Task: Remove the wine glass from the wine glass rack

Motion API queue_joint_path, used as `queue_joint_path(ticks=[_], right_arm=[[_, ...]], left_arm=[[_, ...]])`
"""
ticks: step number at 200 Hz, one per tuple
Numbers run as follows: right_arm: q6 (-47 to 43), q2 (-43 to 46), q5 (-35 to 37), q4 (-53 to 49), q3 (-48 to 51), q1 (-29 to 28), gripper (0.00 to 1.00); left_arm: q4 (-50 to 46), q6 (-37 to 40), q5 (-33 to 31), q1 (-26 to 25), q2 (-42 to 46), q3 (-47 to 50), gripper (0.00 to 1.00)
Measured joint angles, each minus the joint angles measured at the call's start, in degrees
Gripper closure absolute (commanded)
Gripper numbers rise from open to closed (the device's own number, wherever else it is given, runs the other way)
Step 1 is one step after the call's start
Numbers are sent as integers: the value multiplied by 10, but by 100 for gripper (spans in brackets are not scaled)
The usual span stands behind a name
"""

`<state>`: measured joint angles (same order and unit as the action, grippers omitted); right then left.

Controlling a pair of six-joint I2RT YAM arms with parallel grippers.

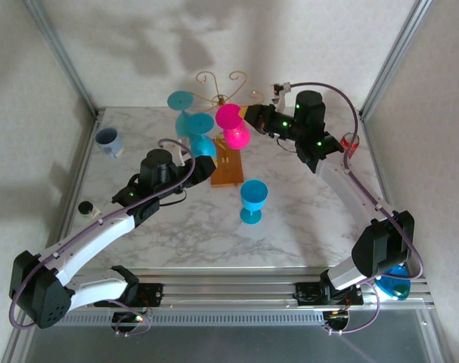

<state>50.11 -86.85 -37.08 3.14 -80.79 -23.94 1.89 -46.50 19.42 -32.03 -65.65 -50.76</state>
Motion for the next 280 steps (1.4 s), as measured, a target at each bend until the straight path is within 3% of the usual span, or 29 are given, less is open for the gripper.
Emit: queue_joint_path(ticks=[166,280], right_arm=[[7,3,30,21,22,37,100],[-9,64,30,-16,57,70,100]], left_arm=[[0,0,0,0,0,0,59],[0,0,0,0,0,0,59]])
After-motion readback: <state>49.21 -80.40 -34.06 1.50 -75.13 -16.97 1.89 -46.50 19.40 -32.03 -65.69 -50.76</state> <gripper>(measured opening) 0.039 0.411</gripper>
